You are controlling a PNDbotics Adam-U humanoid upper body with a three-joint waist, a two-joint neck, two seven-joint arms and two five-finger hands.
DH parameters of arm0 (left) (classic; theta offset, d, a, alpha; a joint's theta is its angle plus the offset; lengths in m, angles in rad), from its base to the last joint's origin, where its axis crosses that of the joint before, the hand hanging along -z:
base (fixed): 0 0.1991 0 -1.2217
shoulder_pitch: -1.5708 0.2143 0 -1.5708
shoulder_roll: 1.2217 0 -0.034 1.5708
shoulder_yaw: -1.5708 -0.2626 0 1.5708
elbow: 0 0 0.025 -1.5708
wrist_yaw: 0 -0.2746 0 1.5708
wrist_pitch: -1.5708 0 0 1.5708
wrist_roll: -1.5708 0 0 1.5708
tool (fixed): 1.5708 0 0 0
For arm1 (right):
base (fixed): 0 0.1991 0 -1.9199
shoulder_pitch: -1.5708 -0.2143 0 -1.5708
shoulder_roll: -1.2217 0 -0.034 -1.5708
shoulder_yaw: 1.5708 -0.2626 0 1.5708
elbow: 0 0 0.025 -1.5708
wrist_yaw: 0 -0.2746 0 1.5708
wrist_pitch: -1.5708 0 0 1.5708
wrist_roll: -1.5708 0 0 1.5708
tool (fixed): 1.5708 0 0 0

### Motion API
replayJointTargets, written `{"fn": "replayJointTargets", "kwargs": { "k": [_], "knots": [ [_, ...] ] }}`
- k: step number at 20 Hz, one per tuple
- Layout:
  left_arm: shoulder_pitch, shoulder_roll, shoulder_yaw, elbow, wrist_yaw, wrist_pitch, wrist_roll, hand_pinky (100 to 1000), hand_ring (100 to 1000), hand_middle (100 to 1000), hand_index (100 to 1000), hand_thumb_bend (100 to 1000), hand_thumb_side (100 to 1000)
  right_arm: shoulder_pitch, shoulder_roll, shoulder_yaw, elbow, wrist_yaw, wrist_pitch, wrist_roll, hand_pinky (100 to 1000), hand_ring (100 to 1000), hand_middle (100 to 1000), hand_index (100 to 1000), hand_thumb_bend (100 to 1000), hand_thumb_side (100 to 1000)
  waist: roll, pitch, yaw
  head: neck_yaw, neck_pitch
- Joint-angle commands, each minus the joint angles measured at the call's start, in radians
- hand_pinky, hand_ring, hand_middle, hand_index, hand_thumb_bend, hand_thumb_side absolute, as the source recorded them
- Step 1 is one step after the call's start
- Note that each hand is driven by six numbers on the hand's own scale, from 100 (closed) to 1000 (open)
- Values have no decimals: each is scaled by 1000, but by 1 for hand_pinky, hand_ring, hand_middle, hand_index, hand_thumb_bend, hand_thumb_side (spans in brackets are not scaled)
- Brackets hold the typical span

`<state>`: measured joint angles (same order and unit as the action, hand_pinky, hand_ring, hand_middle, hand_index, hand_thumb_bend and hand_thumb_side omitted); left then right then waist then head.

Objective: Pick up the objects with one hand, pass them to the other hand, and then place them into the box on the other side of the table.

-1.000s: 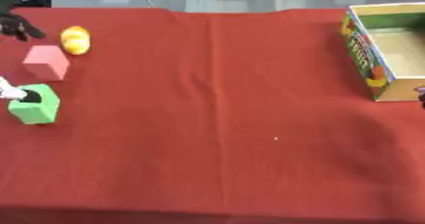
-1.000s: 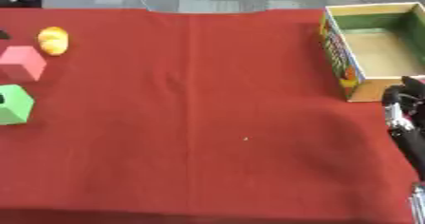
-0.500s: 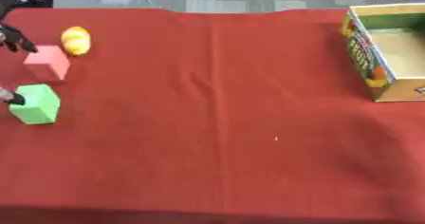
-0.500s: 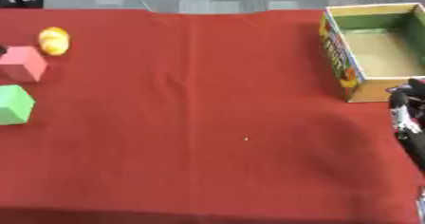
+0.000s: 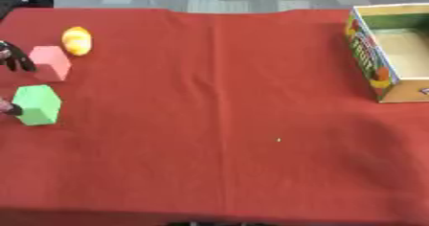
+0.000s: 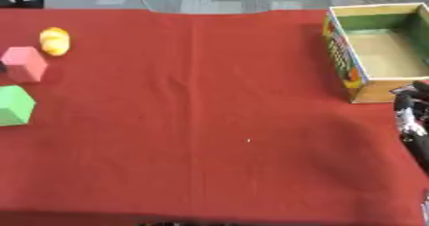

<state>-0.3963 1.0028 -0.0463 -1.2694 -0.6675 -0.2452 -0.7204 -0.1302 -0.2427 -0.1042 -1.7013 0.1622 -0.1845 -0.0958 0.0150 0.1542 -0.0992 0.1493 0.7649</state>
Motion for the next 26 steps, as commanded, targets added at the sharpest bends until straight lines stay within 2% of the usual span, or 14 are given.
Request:
{"fn": "replayJointTargets", "kwargs": {
  "k": [1, 10, 13, 15, 17, 19, 23, 26],
  "knots": [
    [-12, 19, 2, 19, -13, 0, -3, 820, 761, 762, 857, 574, 301, -5, -20, -4, -11, -4, -1, 4, 742, 713, 703, 852, 248, 618, 11, -27, -2, 5, 5],
    [0, -5, 3, 81, -55, 12, 25, 802, 724, 720, 824, 502, 295, -5, -18, -5, -10, -7, -3, 8, 743, 712, 708, 852, 251, 620, 8, -25, -1, 9, 5],
    [3, -7, 9, 90, -50, 12, 61, 770, 629, 612, 739, 435, 286, -5, -18, -5, -9, -8, -3, 8, 743, 712, 709, 852, 251, 621, 6, -25, 0, 9, 5],
    [3, -8, 17, 84, -38, 12, 93, 760, 595, 572, 698, 417, 284, -5, -17, -6, -9, -9, -3, 9, 743, 712, 709, 851, 251, 621, 5, -25, 2, 9, 5],
    [2, -8, 26, 68, -8, 12, 118, 755, 564, 533, 654, 415, 287, -4, -18, -6, -10, -9, -4, 10, 743, 711, 708, 850, 251, 619, 4, -26, 4, 8, 5],
    [3, -6, 39, 33, 35, 12, 139, 755, 562, 532, 649, 423, 290, -5, -19, -5, -11, -7, -5, 12, 743, 710, 708, 850, 252, 618, 2, -26, 6, 9, 5],
    [9, -9, 72, -79, 156, 19, 196, 754, 560, 525, 635, 461, 310, -19, -35, 2, -20, 4, -8, 20, 745, 712, 710, 850, 263, 609, -1, -28, 10, 7, 5],
    [15, -19, 75, -168, 271, 24, 245, 754, 564, 528, 633, 479, 315, -49, -58, 29, -40, 26, -17, 44, 748, 715, 713, 854, 271, 603, -3, -31, 13, 5, 5]
  ]
}}
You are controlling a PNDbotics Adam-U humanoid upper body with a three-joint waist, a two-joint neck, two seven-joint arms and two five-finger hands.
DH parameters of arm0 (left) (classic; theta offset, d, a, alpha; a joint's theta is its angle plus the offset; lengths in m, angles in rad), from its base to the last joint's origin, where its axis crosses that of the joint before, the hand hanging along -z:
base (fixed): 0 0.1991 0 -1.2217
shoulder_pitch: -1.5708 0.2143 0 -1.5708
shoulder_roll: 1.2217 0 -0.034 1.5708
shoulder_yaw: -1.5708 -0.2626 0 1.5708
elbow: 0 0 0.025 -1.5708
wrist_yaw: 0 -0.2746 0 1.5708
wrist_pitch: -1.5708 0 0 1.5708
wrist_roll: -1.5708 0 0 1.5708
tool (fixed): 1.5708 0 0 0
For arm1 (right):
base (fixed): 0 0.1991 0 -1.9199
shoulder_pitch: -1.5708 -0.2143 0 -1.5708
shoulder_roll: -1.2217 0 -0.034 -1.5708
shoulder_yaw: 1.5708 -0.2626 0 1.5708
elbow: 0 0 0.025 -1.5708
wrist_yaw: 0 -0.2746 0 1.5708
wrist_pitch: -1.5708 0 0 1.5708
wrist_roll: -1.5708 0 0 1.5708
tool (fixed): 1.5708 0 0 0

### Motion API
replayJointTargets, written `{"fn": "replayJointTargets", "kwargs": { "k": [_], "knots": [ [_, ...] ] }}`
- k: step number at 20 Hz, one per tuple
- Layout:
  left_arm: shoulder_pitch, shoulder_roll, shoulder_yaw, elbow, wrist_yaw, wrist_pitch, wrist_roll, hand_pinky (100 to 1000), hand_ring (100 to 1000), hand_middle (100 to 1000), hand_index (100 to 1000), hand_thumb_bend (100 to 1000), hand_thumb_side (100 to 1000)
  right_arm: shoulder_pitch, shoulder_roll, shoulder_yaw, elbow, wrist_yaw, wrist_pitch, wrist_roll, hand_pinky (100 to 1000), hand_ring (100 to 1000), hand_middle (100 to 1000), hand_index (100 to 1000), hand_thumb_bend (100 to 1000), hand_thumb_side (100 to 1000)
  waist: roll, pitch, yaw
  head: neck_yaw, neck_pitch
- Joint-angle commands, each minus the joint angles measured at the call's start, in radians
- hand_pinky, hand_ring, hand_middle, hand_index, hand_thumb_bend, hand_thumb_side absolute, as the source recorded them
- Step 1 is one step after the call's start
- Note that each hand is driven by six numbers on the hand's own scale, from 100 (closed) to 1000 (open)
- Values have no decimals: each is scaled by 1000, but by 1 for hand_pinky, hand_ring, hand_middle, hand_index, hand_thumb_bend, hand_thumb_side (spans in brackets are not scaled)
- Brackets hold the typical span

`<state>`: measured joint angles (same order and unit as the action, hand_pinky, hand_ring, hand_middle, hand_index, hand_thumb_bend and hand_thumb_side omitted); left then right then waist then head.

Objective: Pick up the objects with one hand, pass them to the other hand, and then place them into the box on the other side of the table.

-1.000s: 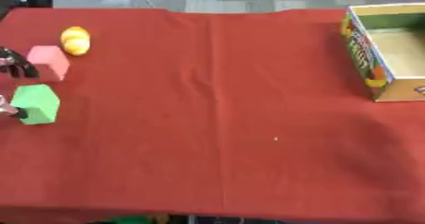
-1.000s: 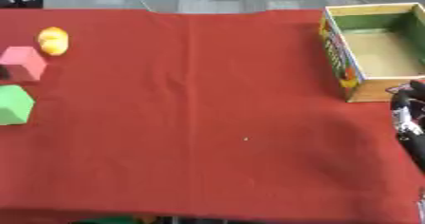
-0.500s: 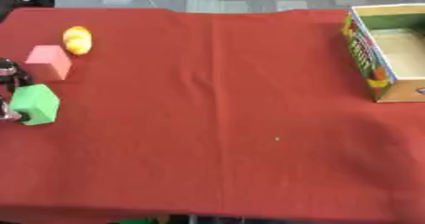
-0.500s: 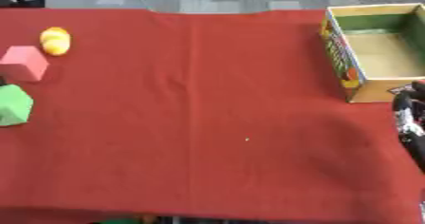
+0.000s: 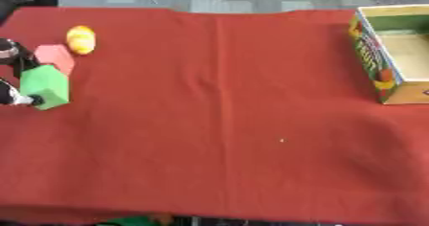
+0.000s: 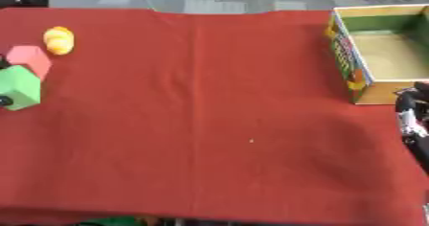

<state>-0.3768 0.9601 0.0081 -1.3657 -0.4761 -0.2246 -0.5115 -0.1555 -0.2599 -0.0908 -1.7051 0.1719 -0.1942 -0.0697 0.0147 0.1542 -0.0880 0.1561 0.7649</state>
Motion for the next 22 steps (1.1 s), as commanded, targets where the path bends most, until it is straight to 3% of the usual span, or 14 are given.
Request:
{"fn": "replayJointTargets", "kwargs": {
  "k": [1, 6, 12, 17, 22],
  "knots": [
    [-2, 18, 14, -98, 121, 4, 48, 753, 566, 529, 634, 483, 316, -39, -47, 30, -45, 27, -11, 32, 749, 716, 714, 855, 272, 603, -3, -32, 3, -2, 5],
    [-20, -63, -30, -182, 296, 27, 75, 752, 563, 524, 622, 511, 320, -137, -53, 129, -92, 67, -41, 124, 754, 722, 721, 861, 280, 589, -8, -37, 8, -8, 5],
    [-76, -177, -114, -209, 474, 67, 59, 752, 564, 523, 618, 545, 329, -261, -15, 263, -120, 104, -95, 241, 757, 731, 730, 868, 288, 570, -15, -35, 10, -14, 5],
    [-133, -255, -203, -188, 608, 105, 29, 754, 564, 521, 615, 556, 319, -340, 24, 335, -137, 228, -141, 268, 761, 738, 738, 869, 314, 552, -19, -28, 15, -19, 5],
    [-180, -275, -286, -173, 740, 145, -8, 756, 565, 523, 617, 569, 315, -377, 41, 384, -149, 387, -209, 264, 772, 749, 752, 880, 355, 544, -20, -21, 16, -22, 5]
  ]
}}
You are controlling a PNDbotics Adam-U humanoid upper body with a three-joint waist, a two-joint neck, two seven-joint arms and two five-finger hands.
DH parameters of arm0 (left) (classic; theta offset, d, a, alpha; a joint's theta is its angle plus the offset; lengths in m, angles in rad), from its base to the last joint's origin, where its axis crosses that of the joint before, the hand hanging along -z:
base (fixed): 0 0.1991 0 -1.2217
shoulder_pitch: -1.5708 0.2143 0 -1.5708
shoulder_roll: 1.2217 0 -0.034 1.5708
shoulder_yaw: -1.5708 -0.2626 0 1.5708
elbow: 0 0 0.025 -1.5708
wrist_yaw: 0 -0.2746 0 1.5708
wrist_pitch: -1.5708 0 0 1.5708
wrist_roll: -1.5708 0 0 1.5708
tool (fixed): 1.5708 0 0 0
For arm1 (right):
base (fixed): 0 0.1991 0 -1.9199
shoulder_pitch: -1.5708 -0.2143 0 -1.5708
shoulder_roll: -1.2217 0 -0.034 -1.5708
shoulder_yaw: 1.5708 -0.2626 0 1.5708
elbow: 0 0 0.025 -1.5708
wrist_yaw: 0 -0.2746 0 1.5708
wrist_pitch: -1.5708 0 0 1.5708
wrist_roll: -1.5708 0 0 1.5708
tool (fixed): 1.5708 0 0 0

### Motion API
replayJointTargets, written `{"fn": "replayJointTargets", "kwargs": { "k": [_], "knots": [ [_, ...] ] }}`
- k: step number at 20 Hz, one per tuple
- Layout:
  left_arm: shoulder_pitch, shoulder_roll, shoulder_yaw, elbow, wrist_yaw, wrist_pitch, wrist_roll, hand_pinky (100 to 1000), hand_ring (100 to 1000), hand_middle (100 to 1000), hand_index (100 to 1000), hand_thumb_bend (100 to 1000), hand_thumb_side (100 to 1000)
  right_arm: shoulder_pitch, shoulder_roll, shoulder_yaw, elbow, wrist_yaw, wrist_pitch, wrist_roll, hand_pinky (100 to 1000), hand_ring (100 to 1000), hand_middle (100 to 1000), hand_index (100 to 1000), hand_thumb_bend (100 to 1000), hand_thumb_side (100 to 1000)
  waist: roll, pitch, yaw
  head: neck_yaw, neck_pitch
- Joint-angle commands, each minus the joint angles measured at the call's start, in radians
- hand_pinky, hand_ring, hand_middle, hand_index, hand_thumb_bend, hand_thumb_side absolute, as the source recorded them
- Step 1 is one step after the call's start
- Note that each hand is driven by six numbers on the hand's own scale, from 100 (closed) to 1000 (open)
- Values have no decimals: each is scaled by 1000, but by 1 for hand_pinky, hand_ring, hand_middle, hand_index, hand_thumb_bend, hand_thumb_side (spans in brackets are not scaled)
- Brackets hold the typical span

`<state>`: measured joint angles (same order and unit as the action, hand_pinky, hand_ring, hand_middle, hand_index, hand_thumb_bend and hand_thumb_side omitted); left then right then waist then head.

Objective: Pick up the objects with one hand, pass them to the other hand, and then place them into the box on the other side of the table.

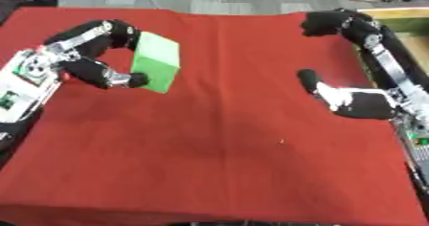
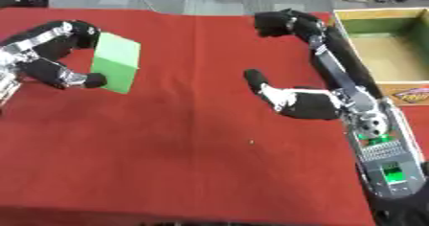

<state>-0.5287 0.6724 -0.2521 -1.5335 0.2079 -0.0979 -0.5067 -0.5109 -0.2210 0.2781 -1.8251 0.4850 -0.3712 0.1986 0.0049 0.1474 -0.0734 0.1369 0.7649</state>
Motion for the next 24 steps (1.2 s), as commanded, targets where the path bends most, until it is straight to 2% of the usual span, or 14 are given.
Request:
{"fn": "replayJointTargets", "kwargs": {
  "k": [1, 7, 12, 15, 16, 17, 24],
  "knots": [
    [-35, 11, -42, -7, 75, 27, -20, 756, 565, 523, 617, 571, 315, -27, 5, 21, -34, 120, -47, -13, 775, 754, 757, 885, 369, 547, -9, -13, 2, -3, 5],
    [-64, 12, -109, -16, 178, 81, -49, 757, 568, 524, 620, 582, 312, -53, 9, 59, -50, 380, -113, -97, 784, 754, 745, 885, 481, 548, -9, -10, 3, -7, 5],
    [-93, 17, -158, -22, 244, 128, -88, 759, 571, 527, 624, 590, 311, -72, 7, 90, -44, 523, -168, -148, 787, 756, 745, 876, 552, 538, -9, -10, 5, -8, 5],
    [-104, 16, -178, -37, 296, 154, -108, 760, 572, 528, 626, 595, 313, -81, 7, 103, -33, 568, -183, -164, 795, 768, 759, 880, 568, 541, -9, -9, 5, -8, 5],
    [-107, 16, -183, -43, 314, 163, -111, 760, 572, 528, 626, 595, 313, -84, 7, 107, -29, 577, -186, -165, 798, 773, 763, 882, 608, 546, -9, -9, 5, -9, 5],
    [-112, 15, -187, -50, 331, 172, -113, 760, 572, 528, 626, 597, 313, -86, 7, 111, -26, 585, -191, -165, 799, 774, 766, 883, 574, 544, -8, -9, 5, -9, 5],
    [-137, 1, -206, -82, 396, 209, -94, 759, 571, 526, 624, 599, 313, -98, 10, 128, -13, 590, -200, -156, 798, 775, 768, 887, 571, 552, -8, -8, 6, -11, 5]
  ]
}}
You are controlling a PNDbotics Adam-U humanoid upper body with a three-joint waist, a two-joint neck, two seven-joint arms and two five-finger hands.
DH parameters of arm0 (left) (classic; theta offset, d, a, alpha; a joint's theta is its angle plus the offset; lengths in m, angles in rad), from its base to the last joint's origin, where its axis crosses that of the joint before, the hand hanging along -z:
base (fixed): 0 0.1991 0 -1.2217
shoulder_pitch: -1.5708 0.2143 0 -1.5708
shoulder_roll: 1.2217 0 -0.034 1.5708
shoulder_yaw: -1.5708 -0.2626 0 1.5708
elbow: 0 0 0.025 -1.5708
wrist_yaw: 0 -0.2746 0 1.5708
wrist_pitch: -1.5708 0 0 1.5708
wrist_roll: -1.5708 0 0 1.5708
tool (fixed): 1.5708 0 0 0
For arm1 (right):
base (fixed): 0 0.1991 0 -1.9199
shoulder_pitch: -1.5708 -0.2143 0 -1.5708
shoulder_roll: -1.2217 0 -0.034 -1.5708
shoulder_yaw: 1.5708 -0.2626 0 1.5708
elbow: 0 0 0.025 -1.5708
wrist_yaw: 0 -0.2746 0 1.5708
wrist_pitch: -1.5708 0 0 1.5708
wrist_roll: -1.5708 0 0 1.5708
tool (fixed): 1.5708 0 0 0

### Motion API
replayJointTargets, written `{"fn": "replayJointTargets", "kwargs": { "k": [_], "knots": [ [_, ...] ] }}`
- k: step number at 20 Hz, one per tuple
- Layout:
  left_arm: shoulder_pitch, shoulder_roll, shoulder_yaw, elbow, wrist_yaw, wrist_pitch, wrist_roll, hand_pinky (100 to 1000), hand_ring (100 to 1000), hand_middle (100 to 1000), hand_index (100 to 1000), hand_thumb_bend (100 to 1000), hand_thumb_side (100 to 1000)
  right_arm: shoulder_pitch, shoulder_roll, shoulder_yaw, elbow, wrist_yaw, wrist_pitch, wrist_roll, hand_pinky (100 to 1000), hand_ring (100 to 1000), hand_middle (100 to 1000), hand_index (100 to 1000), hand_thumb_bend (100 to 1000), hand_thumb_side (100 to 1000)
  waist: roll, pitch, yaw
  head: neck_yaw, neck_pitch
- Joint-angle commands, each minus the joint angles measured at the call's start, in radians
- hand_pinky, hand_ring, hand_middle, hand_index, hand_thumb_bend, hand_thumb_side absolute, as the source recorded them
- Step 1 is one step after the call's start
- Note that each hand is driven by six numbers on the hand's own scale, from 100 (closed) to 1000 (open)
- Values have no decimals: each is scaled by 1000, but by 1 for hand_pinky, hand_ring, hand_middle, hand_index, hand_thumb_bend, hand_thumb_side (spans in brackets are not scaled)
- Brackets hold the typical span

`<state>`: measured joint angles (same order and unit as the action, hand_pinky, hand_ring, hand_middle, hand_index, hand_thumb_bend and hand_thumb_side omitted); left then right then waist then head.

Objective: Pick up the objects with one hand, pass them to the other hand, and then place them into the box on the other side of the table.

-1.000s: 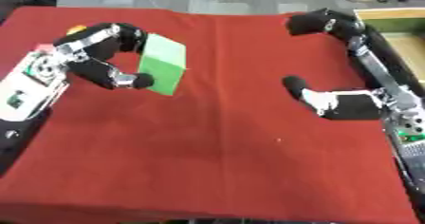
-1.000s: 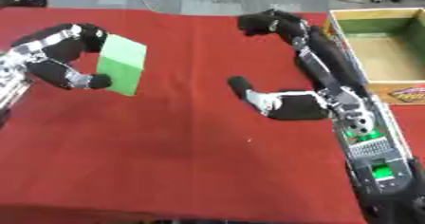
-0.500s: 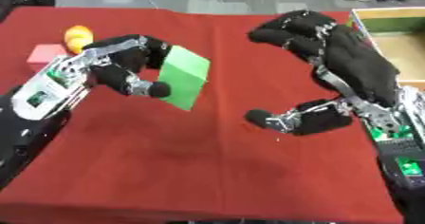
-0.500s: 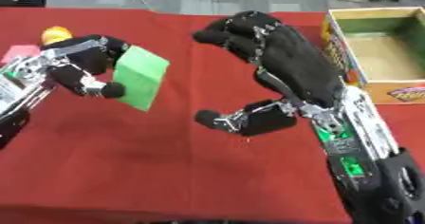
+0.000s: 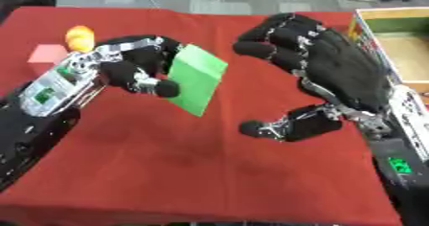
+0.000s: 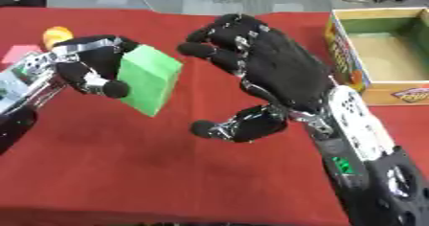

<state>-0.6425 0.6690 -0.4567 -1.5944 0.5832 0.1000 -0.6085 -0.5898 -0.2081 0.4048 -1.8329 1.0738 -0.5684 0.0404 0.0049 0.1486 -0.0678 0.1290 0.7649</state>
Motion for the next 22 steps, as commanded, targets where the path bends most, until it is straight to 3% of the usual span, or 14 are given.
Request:
{"fn": "replayJointTargets", "kwargs": {
  "k": [1, 11, 22],
  "knots": [
    [-26, 1, -6, -22, 25, 15, 10, 759, 571, 526, 624, 599, 311, -20, -3, 3, -5, -1, -3, 4, 797, 775, 768, 887, 570, 551, -8, -9, 0, -4, 5],
    [-65, -45, -43, -22, 63, 48, 48, 758, 572, 526, 623, 599, 306, -28, 0, 11, -6, -22, 10, 4, 775, 750, 750, 882, 550, 549, -7, -9, -1, -4, 5],
    [-84, -91, -80, 7, 68, 65, 79, 761, 590, 531, 627, 602, 303, -32, 4, 16, -1, -6, 79, -56, 691, 653, 649, 818, 498, 520, -5, -6, -6, -5, 5]
  ]
}}
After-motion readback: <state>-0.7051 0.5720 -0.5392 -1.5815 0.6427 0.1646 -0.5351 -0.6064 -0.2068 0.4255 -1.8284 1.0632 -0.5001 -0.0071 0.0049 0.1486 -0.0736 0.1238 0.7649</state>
